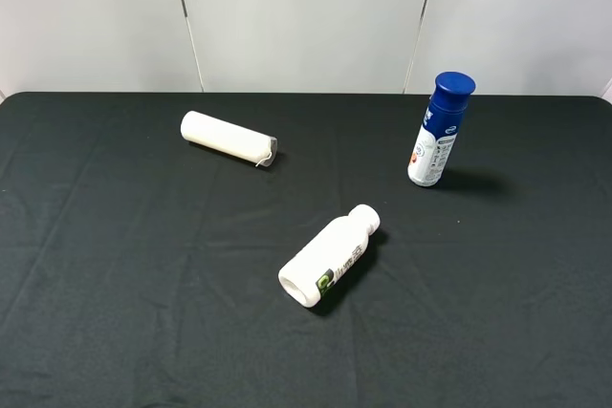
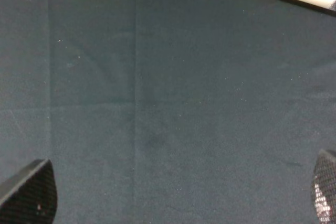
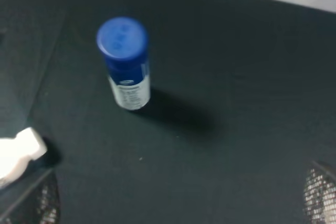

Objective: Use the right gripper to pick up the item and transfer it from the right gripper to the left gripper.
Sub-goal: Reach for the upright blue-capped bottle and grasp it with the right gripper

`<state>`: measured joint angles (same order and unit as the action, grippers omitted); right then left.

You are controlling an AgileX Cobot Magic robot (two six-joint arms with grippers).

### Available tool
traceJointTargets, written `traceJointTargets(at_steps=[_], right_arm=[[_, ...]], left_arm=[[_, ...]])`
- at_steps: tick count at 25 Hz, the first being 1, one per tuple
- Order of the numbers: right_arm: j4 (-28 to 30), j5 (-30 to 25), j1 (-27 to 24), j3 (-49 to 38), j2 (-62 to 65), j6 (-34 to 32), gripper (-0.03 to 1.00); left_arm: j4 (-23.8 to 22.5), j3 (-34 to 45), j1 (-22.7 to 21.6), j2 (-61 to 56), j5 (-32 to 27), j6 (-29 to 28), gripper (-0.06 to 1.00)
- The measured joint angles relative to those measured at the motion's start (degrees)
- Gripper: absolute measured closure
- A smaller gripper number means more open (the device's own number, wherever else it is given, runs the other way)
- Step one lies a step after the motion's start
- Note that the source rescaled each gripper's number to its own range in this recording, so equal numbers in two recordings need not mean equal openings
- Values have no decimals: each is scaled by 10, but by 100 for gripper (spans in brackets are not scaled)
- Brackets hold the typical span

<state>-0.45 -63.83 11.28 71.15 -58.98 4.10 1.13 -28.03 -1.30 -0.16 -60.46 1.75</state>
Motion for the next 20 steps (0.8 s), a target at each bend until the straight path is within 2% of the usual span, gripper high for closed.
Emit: traceJointTargets(at_steps=[6, 11, 20], right_arm=[[4, -34, 35, 61, -109, 0, -3], [4, -56, 36, 98, -184, 0, -3], [1, -57, 36, 162, -295, 0, -3]], left_arm=[[0, 0, 0, 0, 0, 0, 1], [0, 0, 0, 0, 0, 0, 1], [0, 0, 0, 0, 0, 0, 1]])
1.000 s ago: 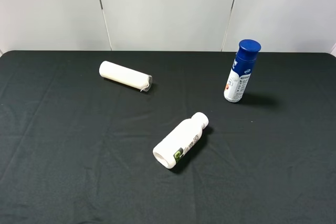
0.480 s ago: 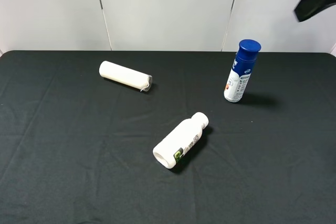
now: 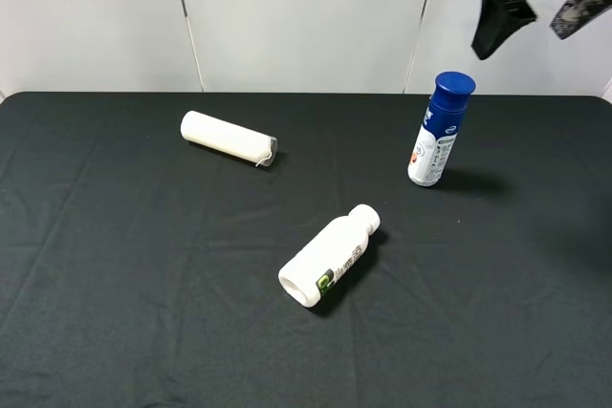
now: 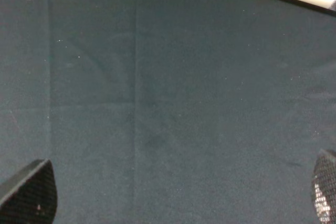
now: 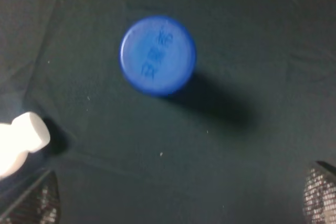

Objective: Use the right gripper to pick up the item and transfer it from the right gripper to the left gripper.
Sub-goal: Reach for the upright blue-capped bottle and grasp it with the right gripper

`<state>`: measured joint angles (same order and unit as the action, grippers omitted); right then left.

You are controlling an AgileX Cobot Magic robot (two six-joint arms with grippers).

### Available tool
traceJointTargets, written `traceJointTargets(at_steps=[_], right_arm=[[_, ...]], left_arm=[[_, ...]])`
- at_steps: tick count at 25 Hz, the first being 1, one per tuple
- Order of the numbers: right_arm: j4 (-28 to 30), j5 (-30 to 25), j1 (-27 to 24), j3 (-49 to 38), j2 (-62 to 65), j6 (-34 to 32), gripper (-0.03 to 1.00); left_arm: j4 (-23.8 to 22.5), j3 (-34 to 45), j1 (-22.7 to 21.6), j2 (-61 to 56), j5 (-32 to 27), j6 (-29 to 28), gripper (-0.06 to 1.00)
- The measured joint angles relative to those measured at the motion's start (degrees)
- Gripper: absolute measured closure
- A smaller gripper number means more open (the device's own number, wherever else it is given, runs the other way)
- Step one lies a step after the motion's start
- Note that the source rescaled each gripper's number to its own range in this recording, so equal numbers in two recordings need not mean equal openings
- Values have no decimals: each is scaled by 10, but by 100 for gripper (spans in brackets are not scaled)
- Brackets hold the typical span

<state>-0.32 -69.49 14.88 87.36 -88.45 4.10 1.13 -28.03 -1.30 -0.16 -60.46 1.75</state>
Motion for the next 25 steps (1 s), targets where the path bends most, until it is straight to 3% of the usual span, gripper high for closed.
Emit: traceJointTargets(at_steps=[14, 25], right_arm=[[-51, 3, 0, 35, -112, 24, -3], [-43, 37, 0, 43, -159, 26, -3]], left_arm=[[0, 0, 0, 0, 0, 0, 1], [0, 0, 0, 0, 0, 0, 1]])
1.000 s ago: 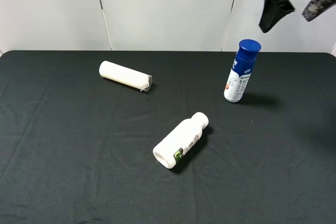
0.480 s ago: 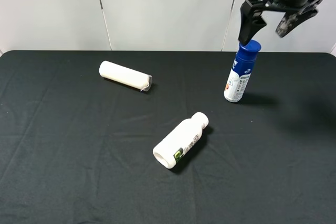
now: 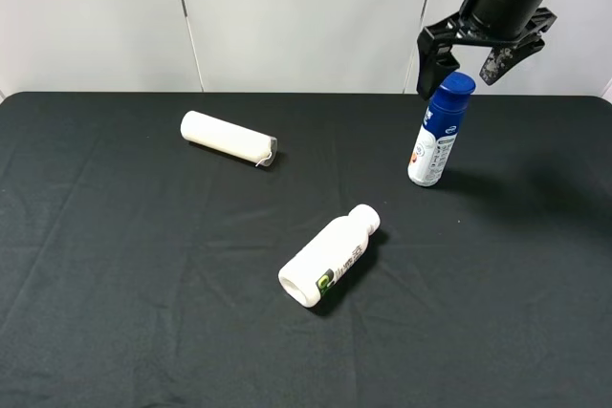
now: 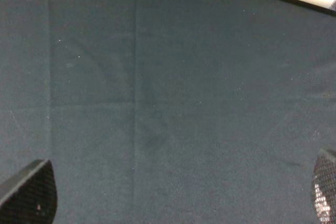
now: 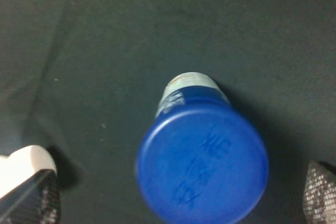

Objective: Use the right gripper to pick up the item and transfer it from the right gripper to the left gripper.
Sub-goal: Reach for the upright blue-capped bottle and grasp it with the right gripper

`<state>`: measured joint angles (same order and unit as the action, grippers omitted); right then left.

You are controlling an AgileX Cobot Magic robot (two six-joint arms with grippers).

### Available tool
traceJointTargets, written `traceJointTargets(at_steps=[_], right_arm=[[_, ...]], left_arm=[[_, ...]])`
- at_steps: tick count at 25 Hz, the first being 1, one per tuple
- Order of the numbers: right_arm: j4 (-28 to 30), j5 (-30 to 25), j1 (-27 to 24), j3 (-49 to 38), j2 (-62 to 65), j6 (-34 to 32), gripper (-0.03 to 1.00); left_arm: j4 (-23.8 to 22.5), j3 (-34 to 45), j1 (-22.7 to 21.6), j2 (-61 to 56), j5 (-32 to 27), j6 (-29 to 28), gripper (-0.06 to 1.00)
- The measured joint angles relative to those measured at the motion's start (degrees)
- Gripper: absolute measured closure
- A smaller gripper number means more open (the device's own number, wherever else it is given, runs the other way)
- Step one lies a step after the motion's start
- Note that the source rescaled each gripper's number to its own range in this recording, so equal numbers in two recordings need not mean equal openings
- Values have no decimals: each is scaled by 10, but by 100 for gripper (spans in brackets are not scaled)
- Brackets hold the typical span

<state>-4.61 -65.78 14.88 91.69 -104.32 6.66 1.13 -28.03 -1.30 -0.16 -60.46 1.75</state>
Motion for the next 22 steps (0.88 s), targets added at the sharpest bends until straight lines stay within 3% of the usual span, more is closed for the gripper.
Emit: traceJointTargets(at_steps=[22], right_arm=[[10, 25, 0, 2, -79, 0, -3]], left_arm=[[0, 0, 0, 0, 0, 0, 1]])
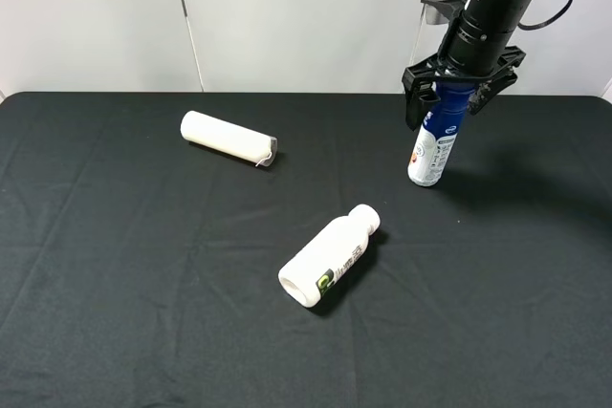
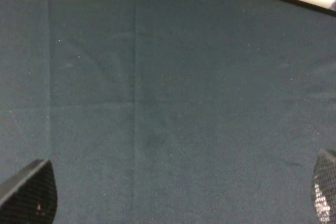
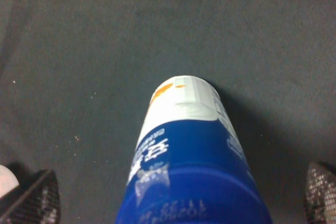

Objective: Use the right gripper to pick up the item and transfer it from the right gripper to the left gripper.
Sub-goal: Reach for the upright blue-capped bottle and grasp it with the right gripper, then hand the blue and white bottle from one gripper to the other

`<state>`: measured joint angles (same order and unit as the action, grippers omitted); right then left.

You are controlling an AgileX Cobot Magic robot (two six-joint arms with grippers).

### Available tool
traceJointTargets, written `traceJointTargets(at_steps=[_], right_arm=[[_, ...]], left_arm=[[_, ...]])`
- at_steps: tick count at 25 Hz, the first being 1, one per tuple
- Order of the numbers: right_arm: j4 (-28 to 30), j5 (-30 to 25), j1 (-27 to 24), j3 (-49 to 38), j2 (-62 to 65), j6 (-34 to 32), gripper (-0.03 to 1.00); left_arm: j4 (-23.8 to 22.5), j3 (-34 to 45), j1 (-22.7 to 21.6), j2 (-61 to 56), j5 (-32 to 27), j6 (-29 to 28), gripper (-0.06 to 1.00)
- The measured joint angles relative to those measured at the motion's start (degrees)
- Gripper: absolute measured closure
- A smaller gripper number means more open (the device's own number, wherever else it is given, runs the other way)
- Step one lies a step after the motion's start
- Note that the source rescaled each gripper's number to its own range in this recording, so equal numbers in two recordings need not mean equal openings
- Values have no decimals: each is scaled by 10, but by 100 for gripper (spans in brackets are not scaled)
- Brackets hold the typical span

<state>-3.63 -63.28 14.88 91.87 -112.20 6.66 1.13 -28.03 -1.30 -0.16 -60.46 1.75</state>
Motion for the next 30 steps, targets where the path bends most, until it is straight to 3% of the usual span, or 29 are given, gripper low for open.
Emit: traceJointTargets(at_steps=[15, 16, 17, 19, 20, 30], right_arm=[[-1, 0, 0, 0, -2, 0, -2], [-1, 0, 0, 0, -2, 0, 7], [-1, 0, 0, 0, -2, 0, 25], [0, 0, 0, 0, -2, 0, 97], [0, 0, 0, 0, -2, 1, 92], [0, 0, 0, 0, -2, 0, 93]], left_arm=[[0, 0, 0, 0, 0, 0, 1], [0, 0, 0, 0, 0, 0, 1], [0, 0, 0, 0, 0, 0, 1], [0, 0, 0, 0, 0, 0, 1], [0, 0, 0, 0, 0, 0, 1], [0, 0, 0, 0, 0, 0, 1]])
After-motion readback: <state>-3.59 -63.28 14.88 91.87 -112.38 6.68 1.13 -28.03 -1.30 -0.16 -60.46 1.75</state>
